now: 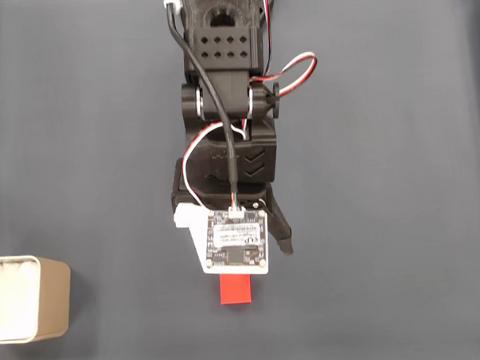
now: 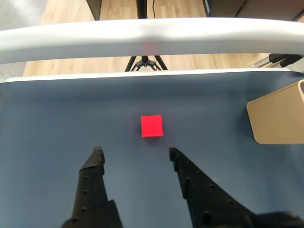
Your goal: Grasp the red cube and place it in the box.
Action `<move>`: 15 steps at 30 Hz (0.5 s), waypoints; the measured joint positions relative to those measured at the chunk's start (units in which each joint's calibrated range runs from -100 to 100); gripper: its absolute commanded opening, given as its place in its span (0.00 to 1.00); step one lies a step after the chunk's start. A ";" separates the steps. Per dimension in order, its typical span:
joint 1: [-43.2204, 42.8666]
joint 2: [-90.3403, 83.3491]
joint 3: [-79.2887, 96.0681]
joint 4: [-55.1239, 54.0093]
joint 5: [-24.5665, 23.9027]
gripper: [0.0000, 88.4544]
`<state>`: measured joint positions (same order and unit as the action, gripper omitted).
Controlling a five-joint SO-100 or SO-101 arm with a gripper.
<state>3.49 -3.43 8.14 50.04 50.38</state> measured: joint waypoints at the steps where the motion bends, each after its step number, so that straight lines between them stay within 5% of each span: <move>1: 0.00 0.26 -0.18 -0.08 0.00 0.37; 15: 0.00 4.95 -0.90 -3.10 0.49 0.38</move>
<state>3.49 1.52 7.23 46.94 50.87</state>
